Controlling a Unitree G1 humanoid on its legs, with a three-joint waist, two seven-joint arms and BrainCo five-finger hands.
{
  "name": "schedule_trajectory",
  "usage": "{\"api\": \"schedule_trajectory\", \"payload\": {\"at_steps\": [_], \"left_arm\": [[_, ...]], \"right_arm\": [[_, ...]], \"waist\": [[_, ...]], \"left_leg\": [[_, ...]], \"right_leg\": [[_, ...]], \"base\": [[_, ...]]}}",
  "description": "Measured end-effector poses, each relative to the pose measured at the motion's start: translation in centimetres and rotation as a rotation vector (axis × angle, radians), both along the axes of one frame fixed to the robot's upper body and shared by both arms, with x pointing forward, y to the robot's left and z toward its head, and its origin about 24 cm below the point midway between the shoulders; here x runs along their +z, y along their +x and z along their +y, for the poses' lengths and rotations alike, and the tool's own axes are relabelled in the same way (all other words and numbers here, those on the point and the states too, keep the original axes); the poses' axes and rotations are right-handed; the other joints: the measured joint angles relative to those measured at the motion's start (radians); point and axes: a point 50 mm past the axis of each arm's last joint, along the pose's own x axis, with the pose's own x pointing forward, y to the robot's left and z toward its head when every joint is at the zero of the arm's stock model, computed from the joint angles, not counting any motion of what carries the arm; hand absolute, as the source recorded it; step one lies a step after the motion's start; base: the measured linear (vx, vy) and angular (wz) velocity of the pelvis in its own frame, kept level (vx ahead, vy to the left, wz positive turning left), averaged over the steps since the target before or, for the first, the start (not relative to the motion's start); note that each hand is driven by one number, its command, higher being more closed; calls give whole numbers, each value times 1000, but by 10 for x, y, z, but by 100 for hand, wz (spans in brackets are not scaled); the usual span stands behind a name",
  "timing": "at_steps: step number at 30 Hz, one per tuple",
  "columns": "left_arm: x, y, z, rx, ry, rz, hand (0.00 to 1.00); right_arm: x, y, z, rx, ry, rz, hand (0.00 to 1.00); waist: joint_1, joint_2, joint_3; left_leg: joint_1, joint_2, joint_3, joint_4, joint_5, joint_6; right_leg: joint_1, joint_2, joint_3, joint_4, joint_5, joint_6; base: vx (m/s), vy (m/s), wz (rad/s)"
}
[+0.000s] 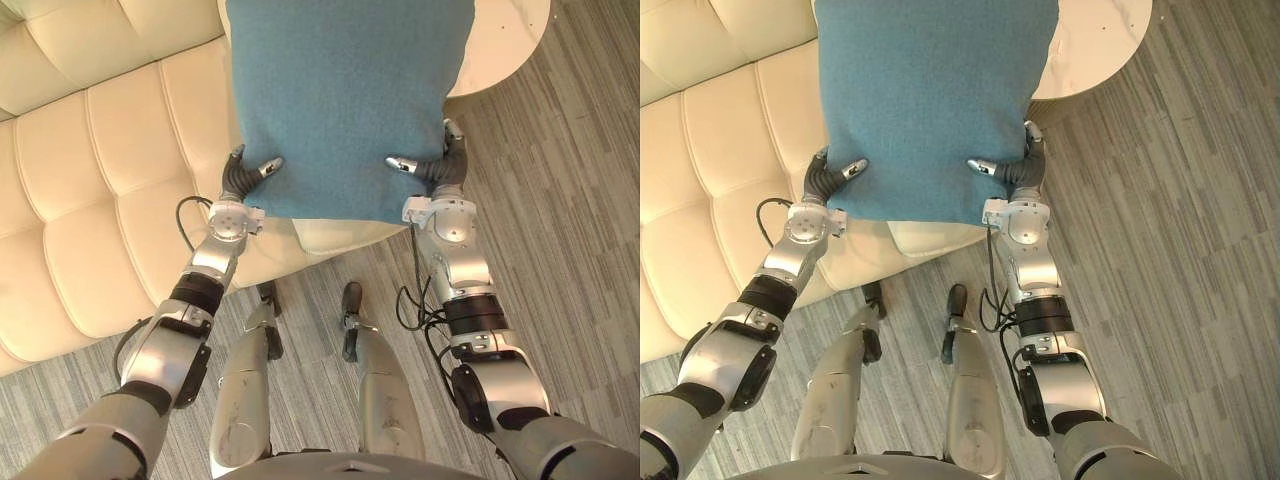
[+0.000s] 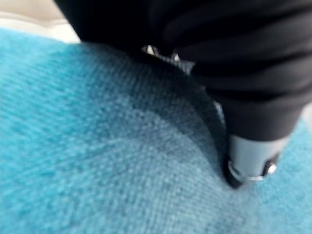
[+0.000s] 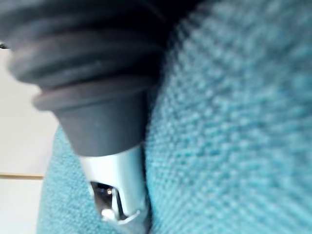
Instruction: Pick up cushions and gather them together orderly.
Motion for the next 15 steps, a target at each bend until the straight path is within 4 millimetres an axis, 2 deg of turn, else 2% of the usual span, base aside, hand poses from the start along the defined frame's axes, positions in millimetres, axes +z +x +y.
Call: {"api": "schedule_trajectory", "payload": {"at_steps": [8, 11, 15], "left_arm": [[32, -5, -4, -40, -36, -132, 100], [32, -11, -8, -61, -40, -150, 100], [22, -25, -13, -98, -47, -159, 100]], "right_arm": [[21, -8, 4, 33, 58, -109, 100], [7, -15, 4, 37, 65, -83, 100], [-19, -29, 3, 35, 97, -27, 100]], "waist": [[-5, 0, 0], [-5, 0, 0], [-4, -1, -1]], "left_leg": [[0, 0, 1, -2, 2, 1], [37, -2, -2, -2, 2, 3], [100, -3, -4, -10, -7, -7]], "right_leg": [[1, 0, -1, 0, -6, -1], [40, -4, -9, 4, -23, 1], [103, -6, -20, 8, -47, -2]], "base": [[4, -4, 0], [47, -39, 8], [66, -38, 8]]}}
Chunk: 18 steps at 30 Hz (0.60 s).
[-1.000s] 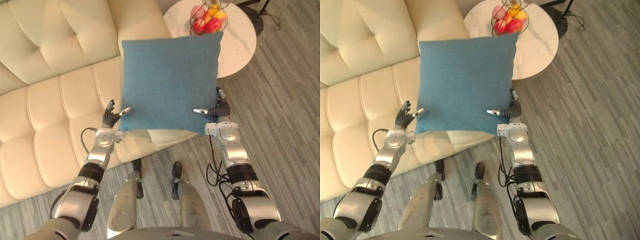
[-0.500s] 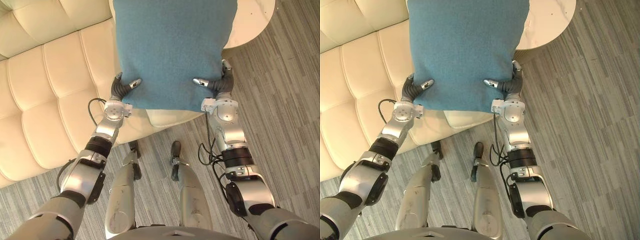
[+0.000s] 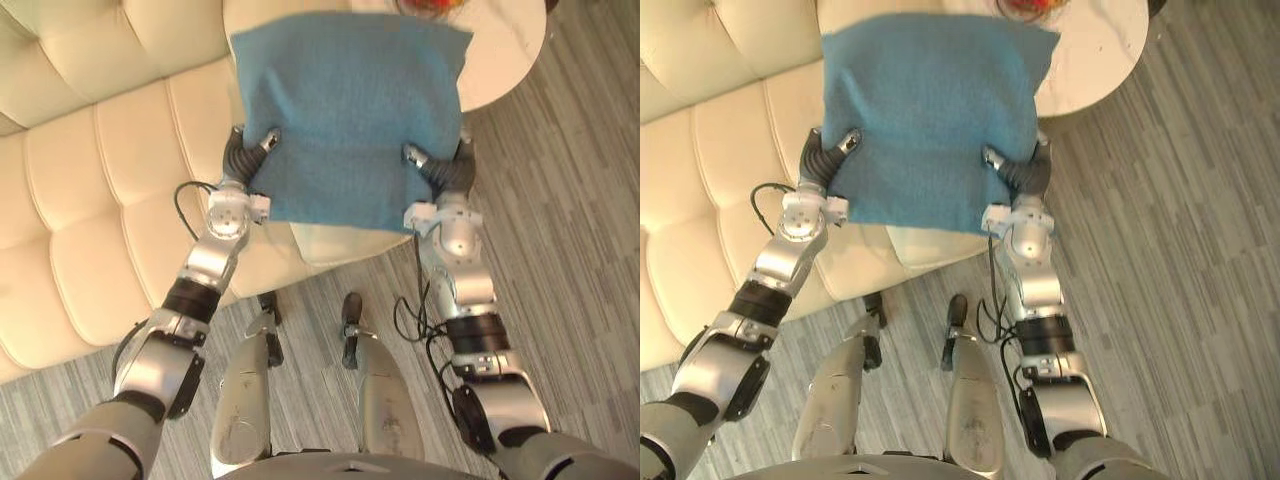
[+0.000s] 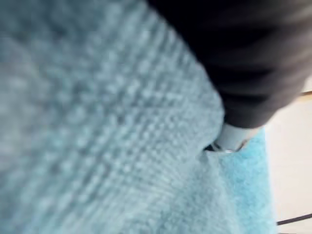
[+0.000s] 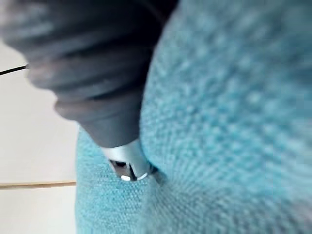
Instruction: Pick up cushions and gather them together orderly.
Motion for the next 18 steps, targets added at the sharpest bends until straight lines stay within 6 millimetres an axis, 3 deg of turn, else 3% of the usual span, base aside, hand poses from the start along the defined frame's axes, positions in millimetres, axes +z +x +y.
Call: {"api": "schedule_trajectory", "payload": {"at_steps": [7, 12, 18], "left_arm": [[-39, -39, -5, -25, -106, 62, 100], [-84, -79, 0, -16, -177, 192, 100], [-103, -108, 9, -6, -200, 255, 100]], "right_arm": [[-37, -35, -2, -13, 32, 75, 100], [-76, -65, 6, 27, 25, 200, 100], [-95, -85, 11, 54, 21, 265, 100]], "waist": [[-9, 0, -5], [-6, -1, -122], [-5, -4, -212]], "left_leg": [[126, -12, -24, -32, -6, -8], [239, -32, -25, -128, 1, -21], [334, -40, -33, -196, 19, -15]], "right_leg": [[132, -8, -35, 1, -39, 2], [220, -11, -40, -38, -54, 8], [319, -4, -54, -103, -49, 14]], "base": [[76, -36, 14], [90, -9, 4], [98, 2, 4]]}}
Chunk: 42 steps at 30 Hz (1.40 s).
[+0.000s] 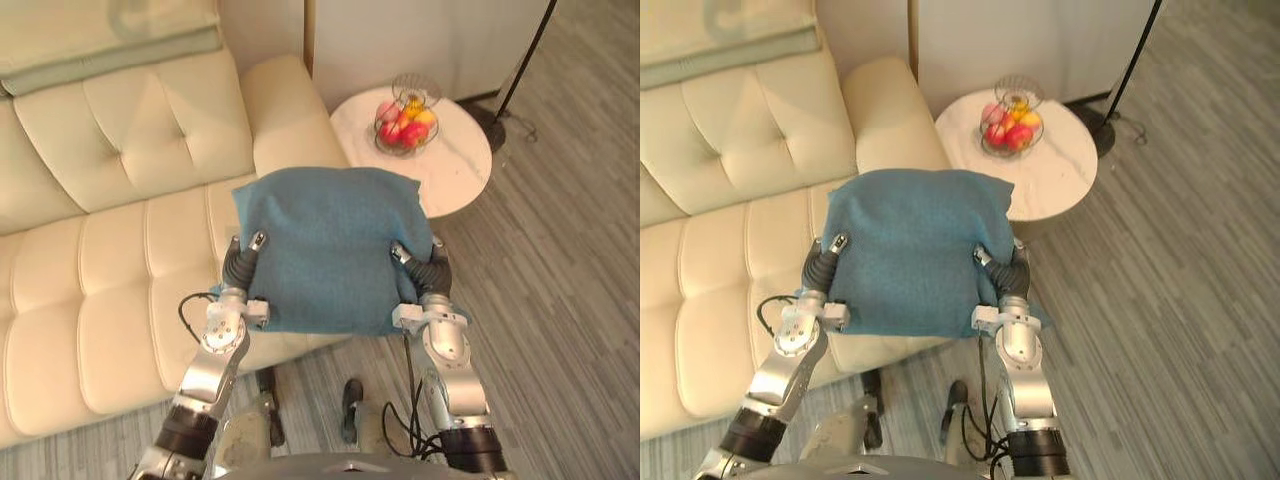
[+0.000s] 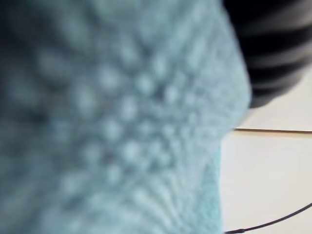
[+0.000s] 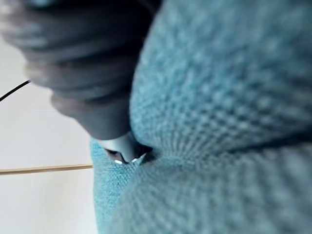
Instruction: Pick up cushions and gather them together orderly.
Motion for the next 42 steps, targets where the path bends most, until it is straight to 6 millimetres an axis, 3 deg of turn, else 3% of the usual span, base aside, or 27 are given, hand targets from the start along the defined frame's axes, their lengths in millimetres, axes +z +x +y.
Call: {"api": "schedule_trajectory", "payload": {"at_steps": [5, 11, 16, 18, 21, 22, 23, 24, 26, 28, 30, 31, 32, 33, 35, 36, 38, 39, 40, 41, 42], "left_arm": [[-8, -21, 7, 23, -20, 31, 100], [-9, -33, 9, 28, -36, 38, 100], [-22, -45, 10, 40, -38, 100, 100], [-24, -47, 10, 39, -38, 109, 100], [-23, -45, 10, 38, -39, 100, 100], [-22, -44, 10, 45, -40, 97, 100], [-22, -44, 10, 48, -42, 96, 100], [-20, -42, 9, 51, -52, 90, 100], [-18, -38, 7, 58, -53, 79, 100], [-17, -37, 6, 67, -61, 76, 100], [-19, -32, 2, 59, -71, 73, 100], [-18, -27, -3, 53, -84, 67, 100], [-18, -22, -5, 42, -79, 65, 100], [-19, -18, -7, 29, -71, 66, 100], [-21, -17, 5, 44, -26, 69, 100], [-21, -17, 7, 49, -22, 71, 100], [-25, -19, 13, 66, -19, 85, 100], [-26, -20, 14, 70, -18, 91, 100], [-27, -22, 14, 71, -18, 97, 100], [-28, -22, 15, 73, -16, 99, 100], [-30, -22, 15, 73, -13, 109, 100]], "right_arm": [[4, -19, 4, 29, -25, -15, 100], [3, -22, 5, 29, -84, -9, 100], [-13, -30, 4, 37, -132, 62, 100], [-20, -30, 4, 39, -138, 92, 100], [-19, -28, 3, 37, -148, 89, 100], [-15, -25, 4, 37, -153, 70, 100], [-14, -23, 4, 32, -155, 62, 100], [-11, -20, 2, 20, -164, 49, 100], [-8, -11, 2, 19, -184, 38, 100], [-7, -9, 1, 16, -202, 31, 100], [-8, -3, -4, 4, -225, 35, 100], [-8, 2, -9, -11, -235, 37, 100], [-11, 4, -11, -27, -229, 48, 100], [-14, 6, -11, -37, -218, 64, 100], [-21, 6, -2, -34, -168, 89, 100], [-23, 6, -1, -34, -160, 93, 100], [-26, 5, 3, -23, -142, 107, 100], [-26, 5, 4, -14, -141, 109, 100], [-27, 5, 4, -8, -142, 114, 100], [-31, 5, 5, -3, -140, 128, 100], [-36, 4, 5, 2, -134, 148, 100]], "waist": [[2, -2, -57], [-2, 0, -91], [-4, 4, -115], [-2, 4, -116], [19, 6, -104], [25, 12, -96], [23, 15, -93], [29, -7, -79], [30, -30, -65], [19, -23, -70], [0, 14, -92], [-15, 33, -104], [-22, 24, -102], [-21, 10, -96], [-14, -27, -95], [-11, -29, -94], [4, -31, -91], [7, -28, -88], [8, -28, -81], [4, -26, -60], [-12, -27, -43]], "left_leg": [[65, -2, -17, -26, 0, -3], [106, -2, -43, -27, -5, -7], [132, -13, -82, -27, -3, -7], [115, -15, -110, -27, 7, -6], [-10, -16, -196, 64, 14, -8], [-56, -22, -241, 82, 13, -32], [-71, -22, -244, 76, -6, -27], [-103, -19, -161, 107, -122, -6], [-138, -1, -26, 283, -173, 79], [-117, 68, 51, 391, -208, 52], [-37, 149, 125, 380, -243, 10], [6, 163, 140, 304, -217, -71], [17, 122, 141, 277, -185, -69], [15, 88, 129, 265, -183, -43], [-38, 53, 113, 356, -231, 22], [-48, 46, 106, 378, -248, 31], [-66, 11, 95, 444, -300, 66], [-65, 1, 96, 455, -317, 78], [-58, -11, 93, 460, -337, 85], [-38, -18, 84, 459, -360, 84], [-16, -24, 62, 443, -362, 82]], "right_leg": [[86, 12, -7, -59, 8, 6], [164, 23, -24, -123, 25, 6], [219, 25, -58, -142, 25, 7], [218, 26, -86, -133, 24, 6], [142, 15, -160, -40, -10, -5], [104, 3, -201, 23, -38, -11], [96, -4, -226, 41, -44, -14], [89, -62, -294, 38, -45, -22], [102, -128, -339, 28, -32, -31], [132, -151, -389, -3, -5, -18], [155, -173, -444, -31, 41, 23], [166, -180, -471, -48, 76, 55], [176, -205, -478, -64, 103, 60], [190, -220, -475, -103, 160, 54], [211, -255, -471, -137, 214, 63], [215, -264, -470, -133, 219, 65], [190, -333, -440, -31, 222, 57], [161, -362, -407, 33, 228, 33], [124, -386, -362, 113, 229, -41], [54, -391, -246, 247, 173, -111], [-3, -322, -125, 368, 63, -51]], "base": [[85, -3, 5], [41, 9, 8], [19, 12, 23], [-40, 8, 48], [-113, -9, 75], [-188, -38, 96], [-254, 5, 138], [-188, 46, 115], [-153, 48, 108], [-86, 108, 78], [-3, 337, 83], [49, 389, 92], [55, 427, 81], [18, 306, 67], [2, 419, 51], [-8, 410, 46], [-34, 326, 29], [-45, 278, 8], [-56, 264, 4], [-80, 218, 21], [-74, 191, 32]]}}
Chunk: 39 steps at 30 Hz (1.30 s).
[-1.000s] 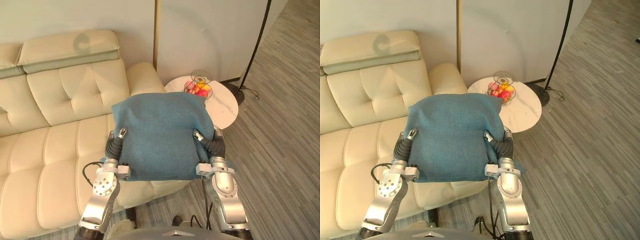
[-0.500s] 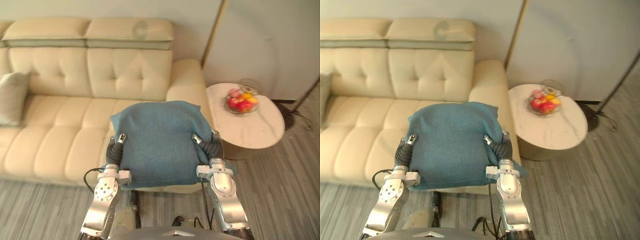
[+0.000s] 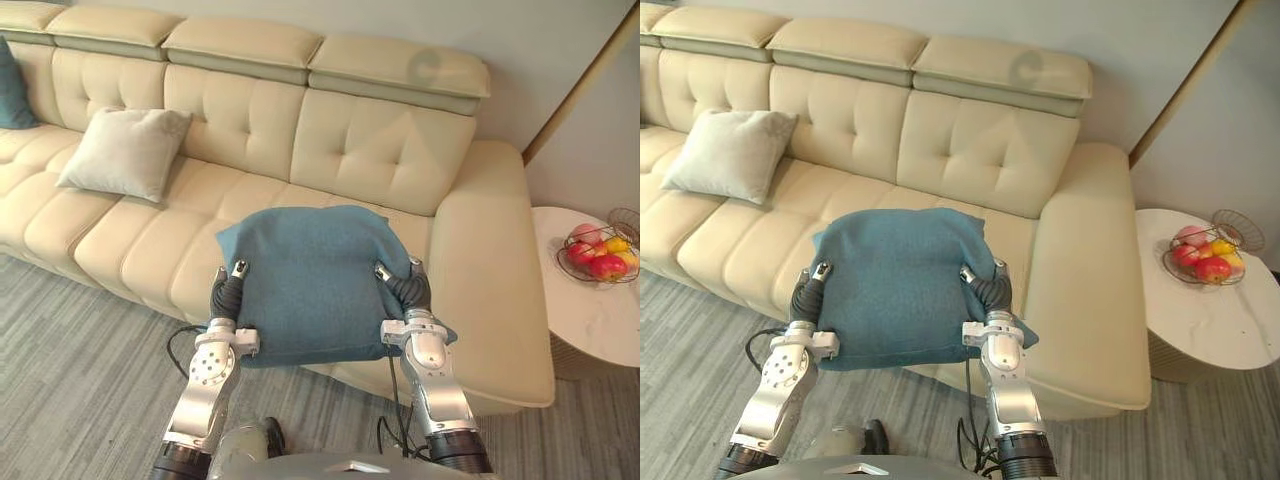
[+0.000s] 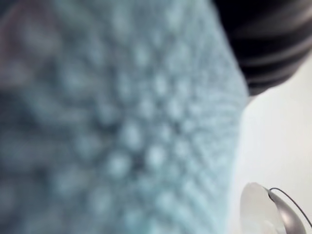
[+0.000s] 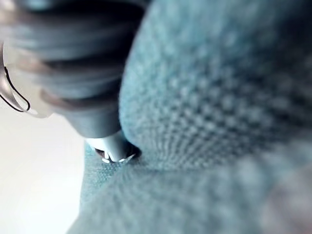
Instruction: Pick up cushions and gather them together orderly.
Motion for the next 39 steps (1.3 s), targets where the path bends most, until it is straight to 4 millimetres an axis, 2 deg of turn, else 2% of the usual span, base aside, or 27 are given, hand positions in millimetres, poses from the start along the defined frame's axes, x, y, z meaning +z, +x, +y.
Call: {"api": "schedule_trajectory", "payload": {"at_steps": [1, 2, 5, 7, 8, 11, 12, 13, 14, 15, 17, 19, 20, 22, 23, 25, 26, 27, 28, 29, 31, 32, 35, 36, 37, 38, 39], "left_arm": [[-1, 0, 0, -1, 1, 4, 100], [-3, -2, 0, -5, 1, 13, 100], [-3, -2, -2, -28, 0, 16, 100], [-4, -3, -3, -37, 0, 18, 100], [-4, -3, -4, -43, 2, 19, 100], [-4, -4, -13, -79, 4, 19, 100], [-4, -4, -17, -95, -1, 19, 100], [-6, -7, -21, -111, -6, 27, 100], [-5, -7, -21, -112, -7, 26, 100], [-6, -8, -23, -113, -14, 31, 100], [-7, -10, -25, -124, -29, 35, 100], [-1, -11, -27, -130, -45, 10, 100], [8, -10, -28, -129, -59, -27, 100], [12, -9, -29, -126, -71, -50, 100], [13, -9, -29, -125, -72, -52, 100], [11, -11, -29, -120, -77, -42, 100], [5, -14, -25, -106, -67, -16, 100], [4, -16, -24, -104, -65, -11, 100], [3, -18, -22, -95, -60, -3, 100], [2, -19, -21, -93, -57, -2, 100], [0, -26, -12, -64, -48, 11, 100], [-2, -28, -10, -62, -38, 19, 100], [-2, -29, -8, -62, -32, 21, 100], [-1, -29, -8, -62, -33, 16, 100], [1, -29, -7, -57, -32, 9, 100], [1, -29, -7, -57, -34, 8, 100], [1, -29, -7, -55, -35, 9, 100]], "right_arm": [[-1, -1, 0, 3, 0, 5, 100], [-2, -2, 0, 5, -1, 8, 100], [-2, -2, -1, 6, -5, 7, 100], [-2, -2, -4, 8, -18, 12, 100], [-3, -3, -5, 7, -19, 15, 100], [-2, -15, -13, -14, -35, 9, 100], [-2, -18, -16, -19, -42, 12, 100], [-3, -25, -19, -27, -52, 20, 100], [-3, -27, -19, -29, -49, 21, 100], [1, -34, -21, -36, -51, 12, 100], [17, -44, -24, -43, -66, -50, 100], [35, -46, -24, -37, -83, -127, 100], [43, -46, -24, -37, -88, -164, 100], [45, -46, -24, -42, -86, -174, 100], [45, -46, -24, -45, -83, -174, 100], [44, -48, -25, -44, -87, -167, 100], [33, -47, -21, -43, -63, -123, 100], [30, -49, -20, -46, -53, -108, 100], [25, -53, -17, -45, -32, -85, 100], [25, -53, -16, -41, -31, -85, 100], [25, -52, -9, 1, -20, -83, 100], [25, -52, -6, 10, -11, -83, 100], [25, -52, -5, 14, -10, -84, 100], [25, -51, -5, 14, -10, -84, 100], [25, -51, -5, 15, -8, -81, 100], [24, -50, -4, 16, -9, -79, 100], [18, -48, -4, 19, -8, -57, 100]], "waist": [[-10, -1, 8], [-25, -10, 9], [-48, -16, 13], [-65, -9, 18], [-78, -10, 17], [-89, -8, 9], [-91, 7, 5], [-88, 41, -1], [-90, 43, 0], [-87, 47, 2], [-56, 48, 1], [-50, 50, -1], [-40, 52, -3], [-28, 53, -3], [-20, 51, -4], [-5, 76, -17], [0, 74, -27], [0, 62, -32], [5, 35, -45], [5, 34, -45], [12, 6, -47], [29, -8, -54], [30, -29, -68], [35, -31, -68], [42, -35, -66], [37, -28, -64], [26, -18, -57]], "left_leg": [[13, -6, -6, -16, 0, 0], [29, -26, -5, -60, 1, 1], [49, -63, 4, -124, 5, 0], [85, -79, 4, -170, 8, -2], [119, -91, 2, -205, 18, -17], [140, -111, -34, -182, -5, -23], [137, -102, -56, -155, -32, -37], [139, -54, -59, -89, -55, -65], [121, -33, -54, -21, -57, -68], [54, 24, -51, 194, -52, -87], [-19, 123, -29, 468, -30, -83], [-49, 180, -25, 513, -45, -82], [-62, 210, -31, 463, -64, -85], [-61, 219, -56, 364, -73, -83], [-57, 200, -103, 233, -69, -90], [-13, 166, -237, -17, 31, -110], [-9, 139, -305, 9, 71, -194], [-6, 118, -333, 17, 67, -197], [-6, 72, -388, 41, 41, -188], [-3, 70, -380, 42, 26, -182], [10, 62, -291, 56, -13, -153], [20, 68, -225, 61, -37, -143], [49, 75, -96, 63, -72, -125], [53, 81, -71, 65, -80, -119], [61, 93, -19, 54, -83, -113], [64, 106, 4, 47, -83, -108], [78, 127, 28, 33, -82, -109]], "right_leg": [[-21, 41, 36, 28, -37, 9], [-66, 119, 65, 24, -93, 23], [-129, 224, 49, -78, -112, 27], [-132, 293, 29, -235, -79, 25], [-124, 325, 36, -342, -29, 24], [-121, 336, 94, -368, 59, -25], [-110, 340, 85, -353, 68, -34], [-71, 366, 48, -354, 42, -39], [-51, 371, 34, -356, 29, -44], [0, 387, 12, -370, 20, -60], [93, 414, 37, -422, 12, -70], [130, 412, 71, -448, 12, -70], [142, 408, 106, -463, 12, -70], [156, 399, 140, -469, 11, -68], [164, 378, 173, -462, 0, -48], [158, 375, 229, -436, -36, 31], [148, 369, 291, -417, -63, 86], [144, 357, 304, -414, -58, 83], [139, 325, 348, -419, -61, 91], [136, 323, 365, -422, -58, 94], [106, 311, 456, -444, -15, 115], [84, 312, 518, -461, 8, 134], [31, 320, 624, -485, 78, 133], [7, 331, 622, -487, 112, 124], [-13, 334, 584, -507, 130, 78], [-29, 333, 553, -500, 112, 46], [-74, 332, 463, -394, 81, 44]], "base": [[-42, 122, 46], [5, 70, 32], [72, 54, 26], [201, 6, 27], [281, -13, 37], [359, -64, 50], [597, -137, 53], [473, -105, 40], [474, -122, 34], [453, -102, 18], [477, -61, -20], [352, 48, -50], [296, 125, -59], [189, 226, -59], [143, 359, -67], [109, 419, -83], [91, 400, -75], [104, 418, -73], [58, 236, -39], [19, 298, -76], [-95, 286, -121], [-151, 223, -162], [-141, 163, -152], [-137, 115, -176], [-143, 63, -147], [-133, -20, -131], [-53, -71, -83]]}}
